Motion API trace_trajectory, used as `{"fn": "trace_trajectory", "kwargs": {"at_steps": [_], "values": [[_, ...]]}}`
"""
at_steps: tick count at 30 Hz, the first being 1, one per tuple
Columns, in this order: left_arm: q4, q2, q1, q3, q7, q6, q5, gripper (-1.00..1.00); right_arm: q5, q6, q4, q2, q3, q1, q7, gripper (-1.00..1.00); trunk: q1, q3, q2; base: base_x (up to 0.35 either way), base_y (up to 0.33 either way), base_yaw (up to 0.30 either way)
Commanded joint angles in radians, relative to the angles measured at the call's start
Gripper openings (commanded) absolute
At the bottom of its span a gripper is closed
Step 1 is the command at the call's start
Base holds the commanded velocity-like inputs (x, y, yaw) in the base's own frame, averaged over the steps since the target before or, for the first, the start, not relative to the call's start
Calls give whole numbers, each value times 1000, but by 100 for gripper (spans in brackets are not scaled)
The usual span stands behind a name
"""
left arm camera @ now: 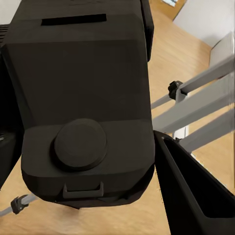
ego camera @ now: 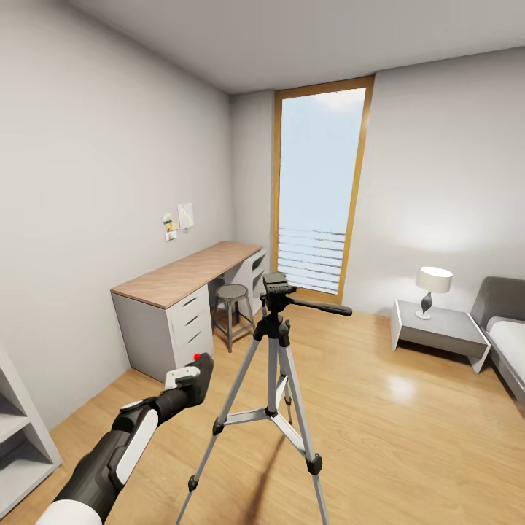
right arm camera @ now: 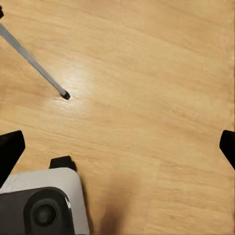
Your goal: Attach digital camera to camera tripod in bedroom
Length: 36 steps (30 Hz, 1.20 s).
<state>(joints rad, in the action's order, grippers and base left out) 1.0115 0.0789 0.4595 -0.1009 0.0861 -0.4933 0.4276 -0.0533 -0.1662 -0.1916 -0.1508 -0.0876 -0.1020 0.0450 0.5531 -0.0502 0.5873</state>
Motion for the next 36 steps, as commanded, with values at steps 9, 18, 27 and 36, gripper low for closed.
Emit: {"fn": "trace_trajectory", "kwargs": {"at_steps": [9, 18, 27, 36], "values": [[41, 1, 1, 0, -4, -4, -1, -100, -6, 192, -313, -41, -1, 1, -31, 100, 0, -2, 2, 0, 0, 0], [45, 1, 1, 1, -5, -4, -2, -100, -14, 214, -321, -37, -7, 1, -39, 100, 0, -6, 2, 0, 0, 0], [45, 1, 1, 0, -7, -4, -3, -100, -20, 219, -311, -37, -7, 1, -40, 100, 0, -19, 2, 0, 0, 0], [43, 1, 1, 0, -8, -4, -4, -100, -10, 183, -137, -34, -3, 1, -39, 100, 0, -34, 2, 0, 0, 0]]}}
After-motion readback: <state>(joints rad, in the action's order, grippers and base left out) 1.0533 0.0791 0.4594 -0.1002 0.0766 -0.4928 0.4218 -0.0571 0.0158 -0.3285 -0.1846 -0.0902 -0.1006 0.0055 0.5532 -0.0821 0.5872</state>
